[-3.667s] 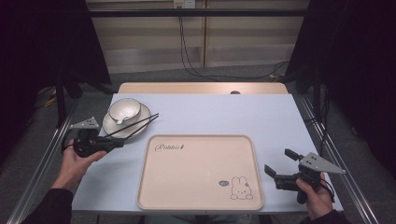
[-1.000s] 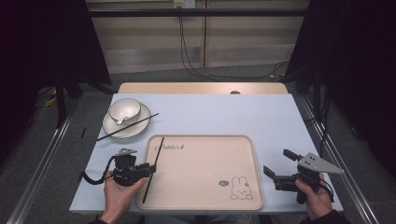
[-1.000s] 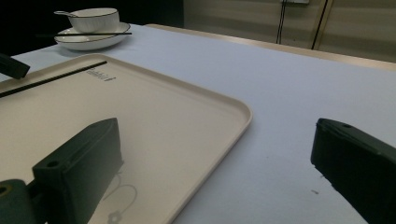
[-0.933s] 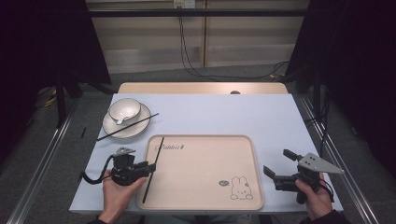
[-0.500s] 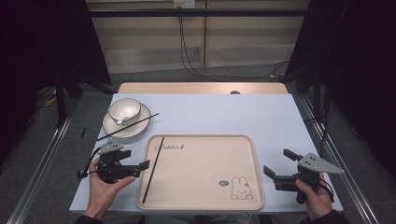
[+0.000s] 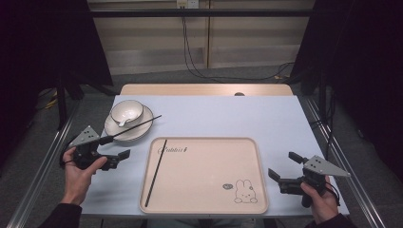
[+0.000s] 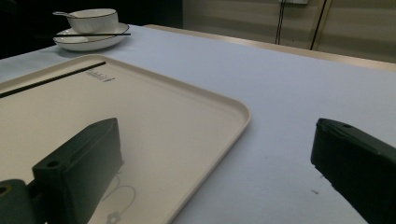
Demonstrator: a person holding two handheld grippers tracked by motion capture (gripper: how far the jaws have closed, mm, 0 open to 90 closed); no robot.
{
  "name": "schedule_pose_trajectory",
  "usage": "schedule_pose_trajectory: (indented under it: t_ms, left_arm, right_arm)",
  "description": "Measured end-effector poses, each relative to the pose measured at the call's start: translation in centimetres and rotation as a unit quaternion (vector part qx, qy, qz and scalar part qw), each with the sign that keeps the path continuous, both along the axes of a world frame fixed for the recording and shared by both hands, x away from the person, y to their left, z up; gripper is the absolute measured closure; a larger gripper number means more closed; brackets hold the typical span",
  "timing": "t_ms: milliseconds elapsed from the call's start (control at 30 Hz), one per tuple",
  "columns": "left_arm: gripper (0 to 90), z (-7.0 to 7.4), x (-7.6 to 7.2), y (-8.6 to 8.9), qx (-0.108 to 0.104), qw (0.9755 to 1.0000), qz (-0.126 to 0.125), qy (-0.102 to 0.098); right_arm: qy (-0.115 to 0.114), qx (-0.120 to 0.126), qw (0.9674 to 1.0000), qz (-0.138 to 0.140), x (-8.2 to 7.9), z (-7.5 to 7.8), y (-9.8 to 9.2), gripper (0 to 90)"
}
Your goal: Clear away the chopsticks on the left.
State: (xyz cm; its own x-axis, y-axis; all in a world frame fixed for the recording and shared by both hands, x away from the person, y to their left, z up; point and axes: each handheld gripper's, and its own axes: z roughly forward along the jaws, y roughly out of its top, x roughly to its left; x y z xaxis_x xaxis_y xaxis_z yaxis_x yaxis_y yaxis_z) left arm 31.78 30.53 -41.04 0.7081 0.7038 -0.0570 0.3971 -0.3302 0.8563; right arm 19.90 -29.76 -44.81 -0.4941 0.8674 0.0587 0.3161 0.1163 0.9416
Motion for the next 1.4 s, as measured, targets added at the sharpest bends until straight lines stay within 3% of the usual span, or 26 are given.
schedule_pose_trajectory:
  t_ms: [100, 200, 300, 367, 567, 700, 767, 833, 900, 1100, 1133, 1267, 1400]
  left_arm:
    - [7.7, 0.3, 1.5, 1.2, -0.010, 0.9999, -0.002, -0.006]
    - [7.4, 0.0, 2.7, 2.1, -0.011, 0.9998, 0.007, 0.011]
    - [7.8, -0.4, 3.8, 3.0, -0.007, 0.9998, 0.009, 0.014]
    - [7.7, -0.6, 4.7, 3.5, -0.015, 0.9995, 0.015, 0.023]
    - [12.2, -1.3, 6.5, 4.0, 0.010, 0.9994, 0.004, 0.033]
    - [27.8, -2.1, 7.2, 4.0, 0.029, 0.9990, -0.005, 0.035]
    - [31.9, -2.7, 7.6, 3.8, 0.034, 0.9983, -0.006, 0.048]
    - [38.9, -3.0, 7.9, 3.6, 0.052, 0.9975, -0.005, 0.047]
    - [47.6, -3.1, 8.1, 3.6, 0.051, 0.9976, -0.007, 0.045]
    - [64.6, -3.6, 9.5, 2.5, 0.076, 0.9956, -0.026, 0.049]
    - [64.7, -3.6, 9.7, 2.4, 0.086, 0.9946, -0.025, 0.053]
    - [66.8, -4.1, 10.3, 2.3, 0.088, 0.9944, -0.021, 0.055]
    - [68.1, -4.7, 10.7, 1.7, 0.109, 0.9917, -0.032, 0.060]
  right_arm:
    - [-0.001, -0.001, 1.0000, 0.000, 0.0, 0.0, 0.0, 1.5]
    - [0.000, -0.001, 1.0000, 0.003, 0.0, 0.0, 0.0, 1.5]
    - [0.000, 0.000, 1.0000, 0.001, 0.0, 0.0, 0.0, 1.5]
    - [0.000, 0.000, 1.0000, 0.001, 0.0, 0.0, 0.0, 1.5]
    - [0.001, 0.000, 1.0000, 0.002, 0.0, 0.0, 0.0, 1.5]
    - [0.000, -0.001, 1.0000, 0.003, 0.0, 0.0, 0.0, 1.5]
    - [0.000, -0.001, 1.0000, 0.001, 0.0, 0.0, 0.0, 1.5]
    - [0.000, -0.001, 1.0000, 0.003, 0.0, 0.0, 0.0, 1.5]
    - [0.001, -0.001, 1.0000, 0.003, 0.0, 0.0, 0.0, 1.5]
    - [0.000, -0.002, 1.0000, 0.004, 0.0, 0.0, 0.0, 1.5]
    - [0.000, -0.001, 1.0000, 0.002, 0.0, 0.0, 0.0, 1.5]
    - [0.000, 0.000, 1.0000, 0.003, 0.0, 0.0, -0.1, 1.5]
    - [0.001, 0.000, 1.0000, 0.003, 0.0, 0.0, -0.1, 1.5]
